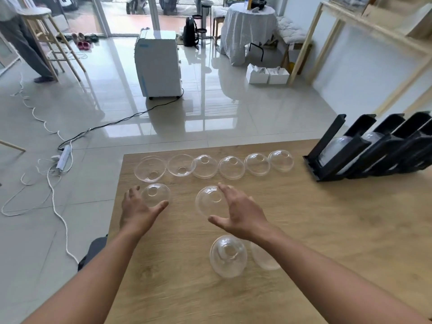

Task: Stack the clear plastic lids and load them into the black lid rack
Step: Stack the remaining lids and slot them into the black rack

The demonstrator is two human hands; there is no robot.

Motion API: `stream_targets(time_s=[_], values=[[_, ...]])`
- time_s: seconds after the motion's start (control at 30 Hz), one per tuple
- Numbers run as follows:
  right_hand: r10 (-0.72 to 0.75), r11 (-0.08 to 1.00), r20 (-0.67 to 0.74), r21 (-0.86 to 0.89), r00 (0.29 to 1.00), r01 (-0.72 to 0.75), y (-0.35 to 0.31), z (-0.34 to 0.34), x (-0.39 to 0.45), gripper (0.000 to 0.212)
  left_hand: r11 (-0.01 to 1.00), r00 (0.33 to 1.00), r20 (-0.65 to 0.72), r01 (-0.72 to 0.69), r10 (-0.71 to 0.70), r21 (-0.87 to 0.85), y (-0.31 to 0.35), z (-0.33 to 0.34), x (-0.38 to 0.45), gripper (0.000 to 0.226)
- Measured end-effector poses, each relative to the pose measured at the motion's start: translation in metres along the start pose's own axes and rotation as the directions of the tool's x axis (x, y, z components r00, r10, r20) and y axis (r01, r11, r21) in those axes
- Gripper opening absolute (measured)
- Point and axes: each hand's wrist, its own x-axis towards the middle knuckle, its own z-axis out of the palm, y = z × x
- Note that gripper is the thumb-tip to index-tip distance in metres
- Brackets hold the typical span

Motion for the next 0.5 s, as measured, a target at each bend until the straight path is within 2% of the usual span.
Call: stream_targets(time_s=[0.13, 0.27, 0.4, 0.5], values=[[0.049, 0.997, -0.049, 0.068, 0.998, -0.046, 0.03, -0.031, -0.042, 0.098, 0.999, 0.999, -0.003, 0.051, -0.052, -0.018, 0.009, 0.015, 0.015, 0.098], [0.125, 0.983, -0.04, 0.137, 0.991, -0.119, 0.075, -0.043, -0.091, 0.098, 0.997, 0.996, -0.064, 0.059, -0.061, -0.041, 0.012, 0.023, 0.0, 0.088], [0.158, 0.965, -0.014, 0.214, 0.987, -0.151, 0.111, -0.034, -0.13, 0.099, 0.996, 0.987, -0.158, 0.006, -0.02, -0.089, 0.022, 0.021, -0.042, 0.084], [0.167, 0.953, 0.003, 0.256, 0.986, -0.162, 0.127, -0.018, -0.144, 0.099, 0.99, 0.984, -0.176, -0.049, 0.025, -0.134, 0.04, 0.023, -0.084, 0.082]])
